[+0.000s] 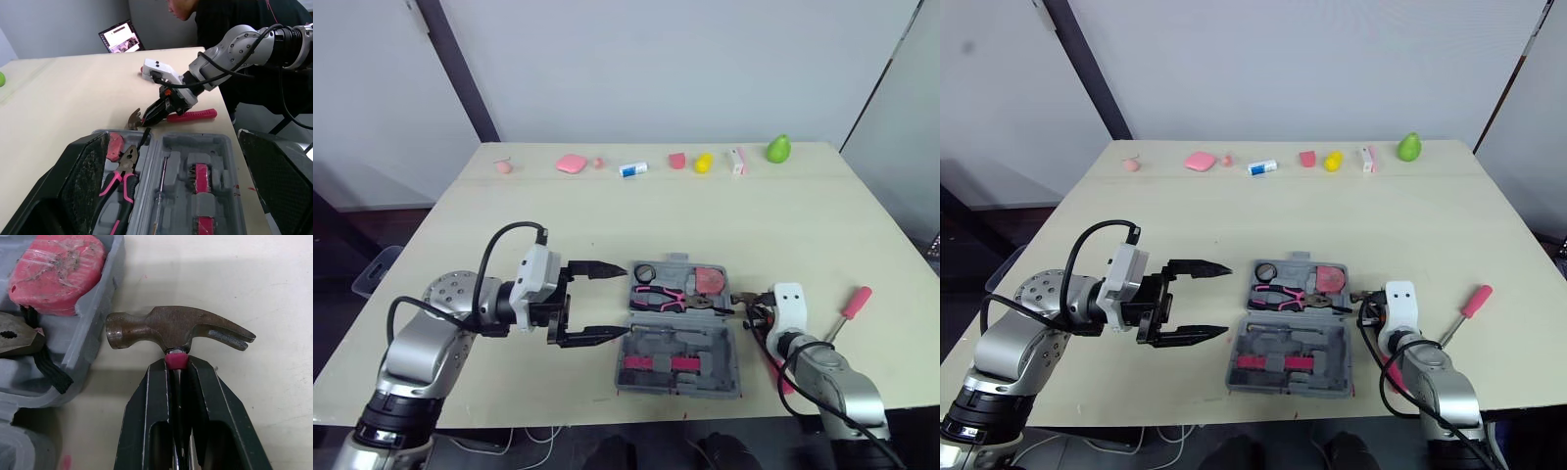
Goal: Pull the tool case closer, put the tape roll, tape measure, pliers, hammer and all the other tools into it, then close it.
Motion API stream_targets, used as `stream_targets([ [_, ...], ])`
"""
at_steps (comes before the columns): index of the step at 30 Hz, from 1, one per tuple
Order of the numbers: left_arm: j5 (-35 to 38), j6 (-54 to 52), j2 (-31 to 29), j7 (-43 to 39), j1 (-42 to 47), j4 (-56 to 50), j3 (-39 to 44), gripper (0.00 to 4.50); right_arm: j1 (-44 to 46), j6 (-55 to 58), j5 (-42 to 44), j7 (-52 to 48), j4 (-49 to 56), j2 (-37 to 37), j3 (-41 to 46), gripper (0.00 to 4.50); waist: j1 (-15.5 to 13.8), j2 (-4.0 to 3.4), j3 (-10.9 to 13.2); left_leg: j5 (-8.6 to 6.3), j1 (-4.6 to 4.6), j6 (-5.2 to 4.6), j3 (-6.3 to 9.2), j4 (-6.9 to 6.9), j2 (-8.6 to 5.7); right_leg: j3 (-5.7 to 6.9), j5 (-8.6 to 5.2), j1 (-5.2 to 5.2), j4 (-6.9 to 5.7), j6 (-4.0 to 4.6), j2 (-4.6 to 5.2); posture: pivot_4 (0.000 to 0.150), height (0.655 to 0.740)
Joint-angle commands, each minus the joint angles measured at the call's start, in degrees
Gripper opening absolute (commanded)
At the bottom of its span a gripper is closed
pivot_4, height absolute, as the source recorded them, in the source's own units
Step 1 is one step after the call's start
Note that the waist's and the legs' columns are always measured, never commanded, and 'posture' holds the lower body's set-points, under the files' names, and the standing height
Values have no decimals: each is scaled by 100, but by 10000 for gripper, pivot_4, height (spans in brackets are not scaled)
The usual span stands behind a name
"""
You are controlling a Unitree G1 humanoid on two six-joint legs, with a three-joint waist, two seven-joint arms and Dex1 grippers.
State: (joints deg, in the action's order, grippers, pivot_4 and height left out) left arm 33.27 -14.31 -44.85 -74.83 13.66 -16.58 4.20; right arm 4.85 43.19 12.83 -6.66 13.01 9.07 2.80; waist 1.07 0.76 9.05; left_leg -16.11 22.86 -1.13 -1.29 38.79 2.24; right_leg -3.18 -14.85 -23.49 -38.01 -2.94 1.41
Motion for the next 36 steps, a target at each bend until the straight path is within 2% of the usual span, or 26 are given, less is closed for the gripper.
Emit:
stream_targets([
  [1,142,48,-39,-23,80,-116,149,45000,-28,-73,-114,287,174,-83,168,598,0,0,0,0,0,0,1,0,0,0,0,0,0,0,0,1500,7400],
  [14,47,120,21,13,180,-26,48,45000,-235,111,-10,823,479,-559,637,598,-14,0,0,0,1,1,0,0,-1,0,0,0,0,0,1,1500,7400],
  [21,40,134,19,-13,155,-8,26,45000,-327,404,41,644,710,-469,580,598,-16,0,0,0,1,1,1,0,-1,2,0,0,0,0,2,1500,7400],
  [22,44,129,24,-7,147,-16,24,45000,-346,434,42,605,746,-420,568,10105,-16,0,0,0,1,1,1,0,-1,2,0,0,0,0,2,1500,7400],
  [26,110,73,21,26,94,-81,66,45000,-492,652,198,416,1087,-188,714,28243,-17,0,0,0,1,0,0,0,-1,1,0,0,0,0,2,1500,7400],
  [29,117,77,16,59,59,-74,115,45000,-646,1011,467,183,1571,80,936,44209,-23,0,0,0,1,0,0,0,-1,1,0,0,0,0,3,1500,7400],
  [33,114,105,14,57,25,-60,138,45000,-816,1406,724,-16,2034,345,1079,44752,-4,0,0,0,1,0,1,0,-1,1,0,0,-1,0,1,1500,7400],
  [36,245,53,13,15,7,-48,212,45000,-908,1574,886,-545,2315,1035,1146,44752,-6,-5,3,0,0,0,1,0,1,-1,0,0,-2,0,-4,1500,7400],
])
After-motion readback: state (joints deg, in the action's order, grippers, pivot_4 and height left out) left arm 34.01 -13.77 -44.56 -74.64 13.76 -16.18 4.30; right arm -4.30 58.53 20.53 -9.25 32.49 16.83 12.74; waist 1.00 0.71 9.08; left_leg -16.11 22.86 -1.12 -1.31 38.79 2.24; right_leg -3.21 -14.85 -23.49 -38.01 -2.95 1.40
